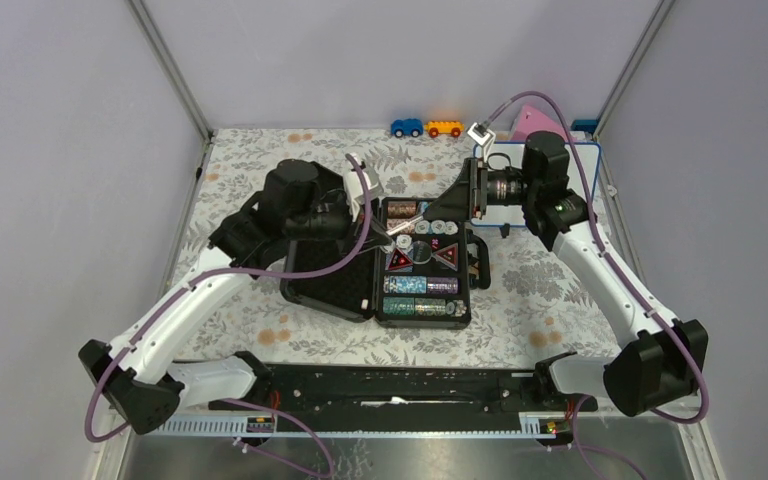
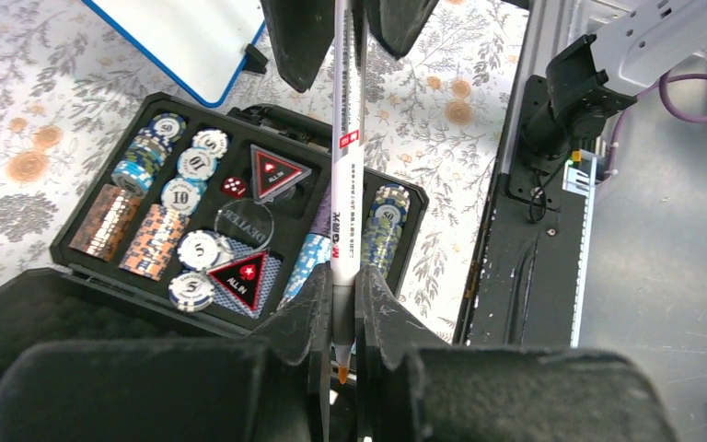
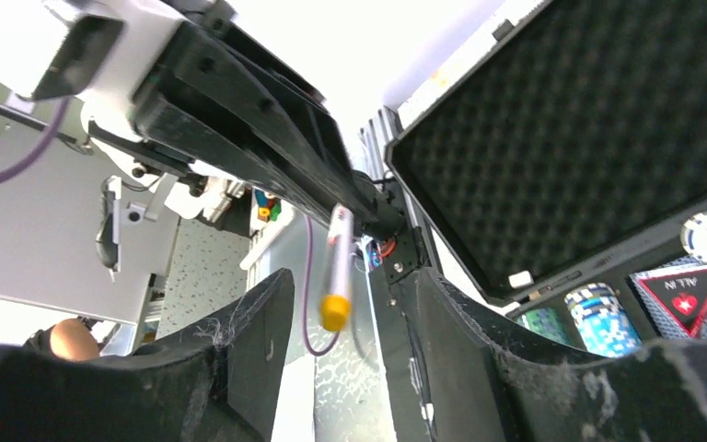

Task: Write a sentence on the whiteboard
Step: Pass from the left arm to the right

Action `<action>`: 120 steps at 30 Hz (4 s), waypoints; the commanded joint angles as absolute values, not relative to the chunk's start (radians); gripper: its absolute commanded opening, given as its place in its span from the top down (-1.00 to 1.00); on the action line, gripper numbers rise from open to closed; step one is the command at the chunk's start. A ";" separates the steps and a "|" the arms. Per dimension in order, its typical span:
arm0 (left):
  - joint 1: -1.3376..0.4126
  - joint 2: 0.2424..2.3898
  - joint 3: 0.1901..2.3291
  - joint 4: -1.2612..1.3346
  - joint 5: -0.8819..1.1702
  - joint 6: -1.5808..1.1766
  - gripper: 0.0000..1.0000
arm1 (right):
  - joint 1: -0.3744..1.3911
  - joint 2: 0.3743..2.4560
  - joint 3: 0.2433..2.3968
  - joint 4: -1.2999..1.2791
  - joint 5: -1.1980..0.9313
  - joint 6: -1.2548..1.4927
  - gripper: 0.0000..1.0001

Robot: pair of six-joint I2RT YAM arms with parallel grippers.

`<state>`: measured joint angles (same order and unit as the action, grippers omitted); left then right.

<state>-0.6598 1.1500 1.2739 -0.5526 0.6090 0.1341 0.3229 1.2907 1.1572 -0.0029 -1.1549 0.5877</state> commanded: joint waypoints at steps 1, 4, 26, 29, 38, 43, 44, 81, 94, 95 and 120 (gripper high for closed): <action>-0.662 1.177 1.291 -0.480 0.663 0.097 1.00 | 0.334 1.249 1.155 0.179 -1.203 0.713 -0.16; -0.663 1.195 1.299 -0.473 0.663 0.094 1.00 | 0.337 1.253 1.159 0.166 -1.202 0.705 -0.10; -0.663 1.255 1.356 -0.470 0.719 0.087 1.00 | 0.367 1.270 1.211 -0.125 -1.172 0.451 0.25; -0.662 1.253 1.352 -0.475 0.729 0.093 1.00 | 0.368 1.276 1.215 -0.123 -1.173 0.451 0.19; -0.664 1.258 1.355 -0.482 0.736 0.100 1.00 | 0.373 1.284 1.217 -0.123 -1.180 0.454 0.24; -0.666 1.261 1.356 -0.485 0.740 0.101 1.00 | 0.374 1.288 1.221 -0.125 -1.178 0.451 0.31; -0.667 1.261 1.355 -0.487 0.742 0.101 1.00 | 0.373 1.289 1.221 -0.125 -1.178 0.451 0.30; -0.693 1.280 1.369 -0.506 0.756 0.121 1.00 | 0.423 1.320 1.258 -0.215 -1.184 0.372 0.33; -0.701 1.287 1.381 -0.511 0.753 0.124 1.00 | 0.440 1.322 1.252 -0.216 -1.187 0.373 0.36; -0.701 1.288 1.382 -0.511 0.753 0.124 1.00 | 0.441 1.322 1.252 -0.216 -1.186 0.372 0.36; -0.660 1.243 1.356 -0.529 0.712 0.104 -0.42 | 0.423 1.318 1.279 -0.276 -1.145 0.311 1.00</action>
